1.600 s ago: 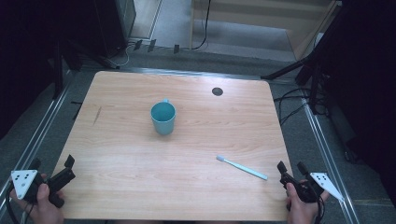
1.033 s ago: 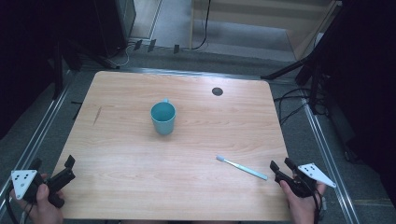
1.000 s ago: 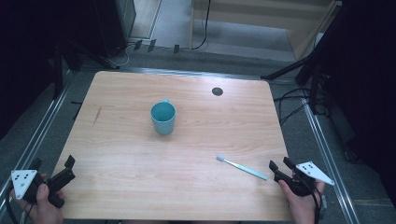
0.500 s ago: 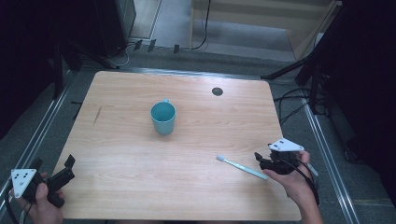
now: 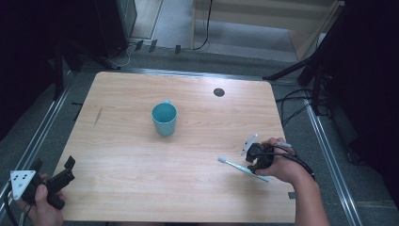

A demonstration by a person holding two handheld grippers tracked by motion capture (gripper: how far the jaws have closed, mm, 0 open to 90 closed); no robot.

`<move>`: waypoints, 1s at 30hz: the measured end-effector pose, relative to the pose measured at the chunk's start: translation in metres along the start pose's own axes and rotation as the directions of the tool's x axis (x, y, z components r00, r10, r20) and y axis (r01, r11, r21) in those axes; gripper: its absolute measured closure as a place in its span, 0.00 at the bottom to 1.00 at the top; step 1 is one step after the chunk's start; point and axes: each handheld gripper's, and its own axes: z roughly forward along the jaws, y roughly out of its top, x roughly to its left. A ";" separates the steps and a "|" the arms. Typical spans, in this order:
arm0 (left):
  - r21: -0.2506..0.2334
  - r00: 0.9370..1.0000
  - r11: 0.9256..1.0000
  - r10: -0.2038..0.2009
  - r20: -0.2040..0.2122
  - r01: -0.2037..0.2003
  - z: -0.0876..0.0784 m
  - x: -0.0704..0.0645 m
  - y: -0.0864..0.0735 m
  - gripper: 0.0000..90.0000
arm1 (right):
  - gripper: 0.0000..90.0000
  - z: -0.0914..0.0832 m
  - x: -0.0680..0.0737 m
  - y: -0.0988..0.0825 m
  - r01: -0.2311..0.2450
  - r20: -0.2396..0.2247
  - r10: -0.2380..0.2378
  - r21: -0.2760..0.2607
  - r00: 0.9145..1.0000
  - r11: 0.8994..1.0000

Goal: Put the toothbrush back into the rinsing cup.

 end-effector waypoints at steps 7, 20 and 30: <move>0.000 1.000 1.000 -0.005 0.004 0.005 0.000 0.000 0.000 0.00 | 0.70 0.010 0.007 0.017 0.045 -0.115 -0.039 0.047 0.993 0.998; 0.005 1.000 1.000 -0.002 0.003 0.002 0.001 0.000 0.000 0.00 | 0.84 0.023 0.010 0.029 0.033 -0.145 -0.010 0.156 0.989 0.987; 0.008 1.000 1.000 -0.002 0.002 0.002 0.001 0.001 0.000 0.00 | 0.89 0.023 0.008 0.029 -0.088 -0.185 0.120 0.171 0.975 0.981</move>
